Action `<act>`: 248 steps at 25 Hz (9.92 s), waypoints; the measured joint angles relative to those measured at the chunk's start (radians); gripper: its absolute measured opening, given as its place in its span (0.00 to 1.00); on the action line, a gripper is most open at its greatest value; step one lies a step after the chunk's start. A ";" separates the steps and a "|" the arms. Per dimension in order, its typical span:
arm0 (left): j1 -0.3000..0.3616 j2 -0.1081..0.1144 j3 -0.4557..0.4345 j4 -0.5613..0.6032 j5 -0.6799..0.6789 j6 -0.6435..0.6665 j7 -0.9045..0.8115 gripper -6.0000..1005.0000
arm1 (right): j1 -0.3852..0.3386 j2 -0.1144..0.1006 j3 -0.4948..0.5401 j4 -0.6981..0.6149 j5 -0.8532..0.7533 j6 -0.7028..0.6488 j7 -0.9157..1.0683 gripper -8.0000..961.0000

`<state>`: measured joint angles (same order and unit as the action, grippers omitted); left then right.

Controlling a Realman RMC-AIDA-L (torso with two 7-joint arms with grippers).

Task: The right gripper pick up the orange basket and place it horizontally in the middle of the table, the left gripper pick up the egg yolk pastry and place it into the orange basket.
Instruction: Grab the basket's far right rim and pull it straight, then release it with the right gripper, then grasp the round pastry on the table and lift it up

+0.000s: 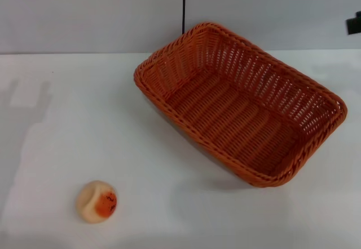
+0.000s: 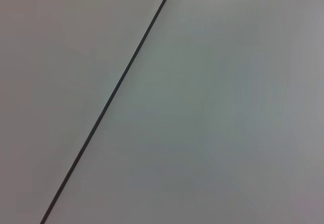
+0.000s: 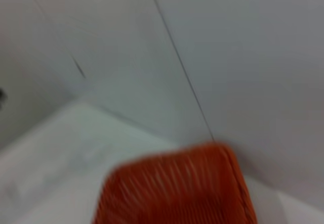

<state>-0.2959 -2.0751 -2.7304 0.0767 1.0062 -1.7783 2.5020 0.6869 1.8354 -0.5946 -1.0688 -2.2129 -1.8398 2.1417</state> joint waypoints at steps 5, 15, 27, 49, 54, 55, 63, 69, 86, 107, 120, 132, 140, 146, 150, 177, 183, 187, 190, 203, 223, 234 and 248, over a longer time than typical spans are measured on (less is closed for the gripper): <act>0.000 -0.001 0.000 0.010 0.000 -0.001 0.000 0.80 | 0.101 0.010 -0.090 0.004 -0.193 0.039 0.026 0.56; 0.004 -0.002 0.000 0.016 0.000 0.002 0.000 0.80 | 0.151 0.102 -0.222 0.005 -0.398 0.153 0.032 0.55; 0.001 0.000 0.001 0.024 0.000 0.015 0.000 0.80 | 0.147 0.190 -0.288 0.040 -0.497 0.261 0.033 0.54; -0.004 -0.002 0.000 0.027 0.000 0.044 -0.006 0.80 | 0.144 0.220 -0.294 0.153 -0.457 0.397 0.008 0.30; -0.005 -0.002 0.000 0.028 0.000 0.049 -0.007 0.80 | 0.139 0.221 -0.294 0.147 -0.433 0.386 0.004 0.24; -0.005 -0.002 0.000 0.028 0.000 0.050 -0.007 0.80 | 0.139 0.221 -0.294 0.147 -0.433 0.386 0.004 0.24; -0.003 -0.002 0.000 0.037 0.000 0.052 -0.008 0.80 | 0.105 0.218 -0.288 0.108 -0.288 0.308 -0.026 0.20; -0.002 -0.001 0.000 0.037 0.000 0.051 -0.008 0.80 | 0.058 0.199 -0.279 0.058 -0.150 0.232 -0.029 0.19; -0.008 -0.001 -0.020 0.039 -0.009 0.054 -0.008 0.80 | -0.042 0.118 -0.210 0.032 0.155 0.095 -0.046 0.18; -0.011 -0.001 -0.009 0.044 -0.002 0.047 -0.008 0.79 | 0.069 0.050 -0.303 -0.015 -0.022 -0.117 -0.179 0.18; -0.006 -0.001 -0.009 0.053 -0.001 0.045 -0.008 0.79 | 0.088 0.065 -0.336 0.046 -0.040 -0.106 -0.275 0.18; -0.004 -0.002 -0.008 0.054 -0.002 0.045 -0.009 0.79 | 0.092 0.071 -0.331 0.077 -0.063 -0.022 -0.262 0.18; -0.008 -0.001 -0.008 0.054 -0.002 0.045 -0.009 0.79 | 0.077 0.086 -0.281 0.092 -0.056 0.102 -0.289 0.30; -0.015 0.000 -0.008 0.050 -0.002 0.052 -0.009 0.79 | 0.056 0.135 -0.096 0.097 -0.002 0.170 -0.402 0.47; -0.015 0.001 -0.014 0.047 -0.006 0.051 -0.009 0.79 | -0.024 0.155 0.032 0.125 0.233 0.213 -0.508 0.48; 0.070 0.109 0.478 -0.366 0.024 0.034 -0.244 0.72 | -0.460 0.232 0.199 0.693 1.106 0.150 -1.036 0.48; 0.081 0.232 0.545 -0.422 0.248 -0.023 -0.382 0.70 | -0.466 0.232 0.210 0.705 1.106 0.153 -1.043 0.48; 0.086 0.256 0.540 -0.439 0.431 -0.075 -0.449 0.69 | -0.455 0.229 0.216 0.706 1.107 0.164 -1.043 0.48; 0.091 0.247 0.540 -0.446 0.485 -0.079 -0.445 0.68 | -0.446 0.227 0.216 0.707 1.107 0.167 -1.043 0.49; 0.126 0.184 0.519 -0.480 0.637 0.009 -0.394 0.64 | -0.406 0.226 0.216 0.714 1.101 0.193 -1.036 0.48; 0.132 0.135 0.525 -0.479 0.734 0.183 -0.364 0.64 | -0.407 0.219 0.216 0.747 1.105 0.193 -1.036 0.48; 0.123 0.130 0.528 -0.475 0.735 0.207 -0.366 0.61 | -0.402 0.218 0.216 0.747 1.107 0.203 -1.038 0.48; 0.122 0.124 0.449 -0.489 0.727 0.197 -0.362 0.08 | -0.402 0.217 0.217 0.747 1.107 0.203 -1.040 0.48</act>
<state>-0.1741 -1.9513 -2.2819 -0.4120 1.7336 -1.5809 2.1400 0.2854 2.0524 -0.3773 -0.3222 -1.1059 -1.6366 1.1013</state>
